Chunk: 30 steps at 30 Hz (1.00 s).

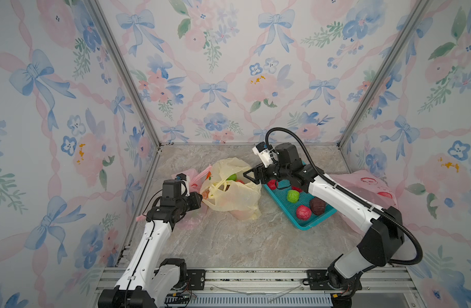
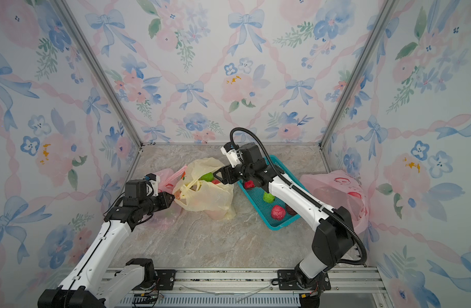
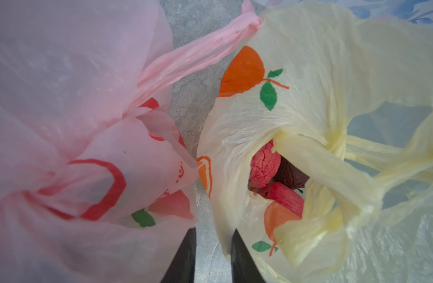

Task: Untie the knot of a plastic bag & take out the apple
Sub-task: Untie the plastic bag at the center of the board.

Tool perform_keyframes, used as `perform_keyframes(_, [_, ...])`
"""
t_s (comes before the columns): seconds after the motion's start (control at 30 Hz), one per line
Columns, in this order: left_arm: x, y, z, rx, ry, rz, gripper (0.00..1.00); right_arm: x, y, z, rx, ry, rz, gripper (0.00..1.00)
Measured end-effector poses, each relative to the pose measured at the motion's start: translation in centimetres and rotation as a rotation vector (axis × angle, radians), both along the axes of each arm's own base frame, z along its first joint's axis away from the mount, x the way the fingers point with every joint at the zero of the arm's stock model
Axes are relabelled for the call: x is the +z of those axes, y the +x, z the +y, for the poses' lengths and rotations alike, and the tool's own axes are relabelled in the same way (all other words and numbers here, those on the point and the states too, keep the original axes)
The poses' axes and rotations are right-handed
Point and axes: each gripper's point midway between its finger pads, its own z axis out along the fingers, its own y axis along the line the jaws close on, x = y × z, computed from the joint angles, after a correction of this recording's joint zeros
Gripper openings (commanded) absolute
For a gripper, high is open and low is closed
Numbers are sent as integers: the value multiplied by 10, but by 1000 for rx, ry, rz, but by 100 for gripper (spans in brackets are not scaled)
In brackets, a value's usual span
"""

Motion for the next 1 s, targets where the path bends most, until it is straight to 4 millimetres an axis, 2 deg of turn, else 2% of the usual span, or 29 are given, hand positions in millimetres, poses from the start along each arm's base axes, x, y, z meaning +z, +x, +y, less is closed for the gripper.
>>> perform_keyframes(0.03, [7, 2, -1, -1, -3, -14, 34, 12, -9, 6, 16, -6, -43, 74])
perform_keyframes(0.13, [22, 7, -3, -3, -7, -48, 37, 29, -28, 23, 54, -24, -110, 68])
perform_keyframes(0.2, [30, 10, -3, -1, -11, -67, 38, 31, -35, 35, 71, -48, -131, 62])
perform_keyframes(0.3, [44, 13, -2, 6, -8, -99, 38, 23, -40, 54, 84, -93, -143, 46])
perform_keyframes(0.37, [56, 16, -2, 8, -8, -127, 36, 8, -37, 65, 83, -128, -125, 41])
perform_keyframes(0.47, [76, 20, -2, 10, -16, -169, 26, -23, -27, 76, 60, -193, -76, 39])
perform_keyframes(0.53, [89, 24, -6, -1, -21, -198, 21, -49, -22, 77, 42, -245, -37, 38])
perform_keyframes(0.63, [100, 34, -18, -46, -40, -225, 20, -77, -18, 74, 13, -314, -2, 38])
perform_keyframes(0.73, [94, 48, -41, -120, -67, -218, 20, -87, -14, 69, -18, -351, 10, 38])
perform_keyframes(0.87, [68, 68, -83, -238, -102, -139, 19, -99, -15, 63, -36, -379, 23, 39])
perform_keyframes(1.0, [42, 90, -120, -330, -118, -74, 17, -128, -25, 48, -35, -440, 62, 39])
